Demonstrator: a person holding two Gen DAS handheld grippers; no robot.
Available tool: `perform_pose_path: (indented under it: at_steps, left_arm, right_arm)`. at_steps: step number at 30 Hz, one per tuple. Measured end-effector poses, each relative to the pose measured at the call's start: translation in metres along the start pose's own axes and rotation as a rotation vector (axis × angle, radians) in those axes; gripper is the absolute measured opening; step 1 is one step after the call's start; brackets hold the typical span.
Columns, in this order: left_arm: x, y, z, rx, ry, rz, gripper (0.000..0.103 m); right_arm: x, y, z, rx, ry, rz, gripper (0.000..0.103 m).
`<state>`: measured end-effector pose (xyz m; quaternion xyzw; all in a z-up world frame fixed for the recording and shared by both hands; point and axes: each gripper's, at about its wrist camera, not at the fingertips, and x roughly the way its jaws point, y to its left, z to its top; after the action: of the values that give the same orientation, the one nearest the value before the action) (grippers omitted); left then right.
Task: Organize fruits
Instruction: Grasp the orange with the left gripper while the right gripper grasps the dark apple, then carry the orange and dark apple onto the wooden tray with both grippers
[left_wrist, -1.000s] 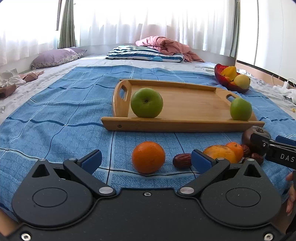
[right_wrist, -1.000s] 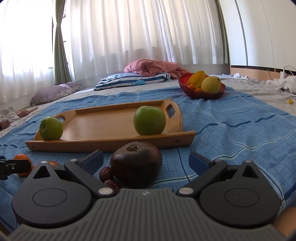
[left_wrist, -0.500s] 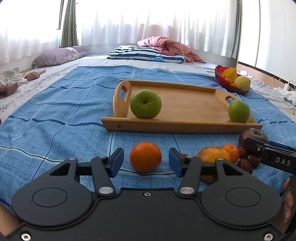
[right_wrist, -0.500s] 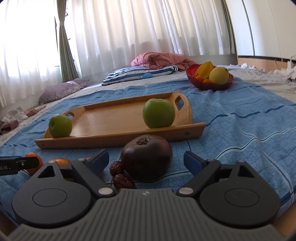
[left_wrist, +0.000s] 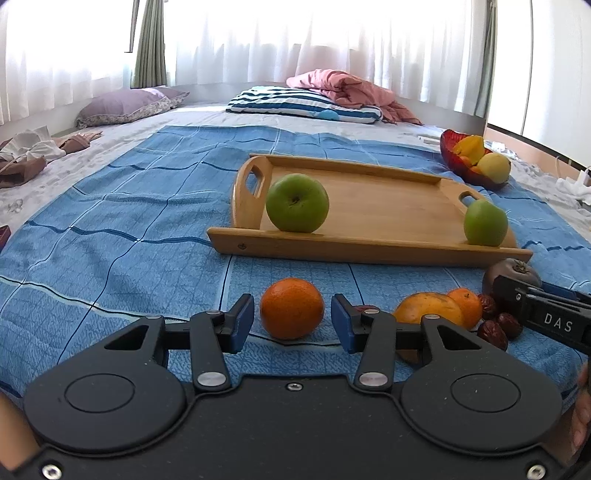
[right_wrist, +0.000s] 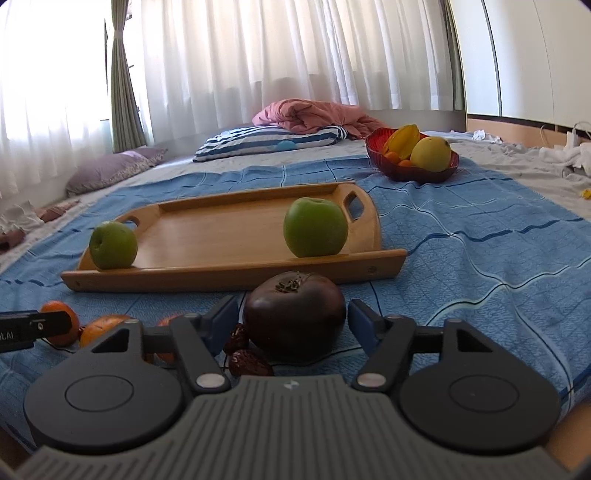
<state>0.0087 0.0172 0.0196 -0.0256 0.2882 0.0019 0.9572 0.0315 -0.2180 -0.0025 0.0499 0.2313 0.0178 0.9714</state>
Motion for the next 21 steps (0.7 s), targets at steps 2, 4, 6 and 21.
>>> perform_pose_path:
  at_steps: [2,4,6,21]
  left_arm:
    - [0.0013,-0.0001,-0.0003,-0.003,0.007,-0.002,0.044]
    - [0.0022,-0.0006,-0.0008,-0.003,0.013,0.001,0.044]
    - [0.0029,-0.0016,-0.0012,-0.002,0.016,0.005,0.043]
    - [0.0090,-0.0038,-0.0015,-0.009,0.028,0.025,0.038]
  right_arm:
    - [-0.0003,0.0022,-0.0003,-0.015,-0.001,-0.006,0.068]
    - [-0.0001,0.0037,-0.0003,-0.026,0.000,-0.010,0.068]
    - [0.0000,0.0045,-0.0001,-0.029,0.000,-0.011,0.068]
    - [0.0056,0.0056,0.0022,-0.059,0.011,-0.006,0.070]
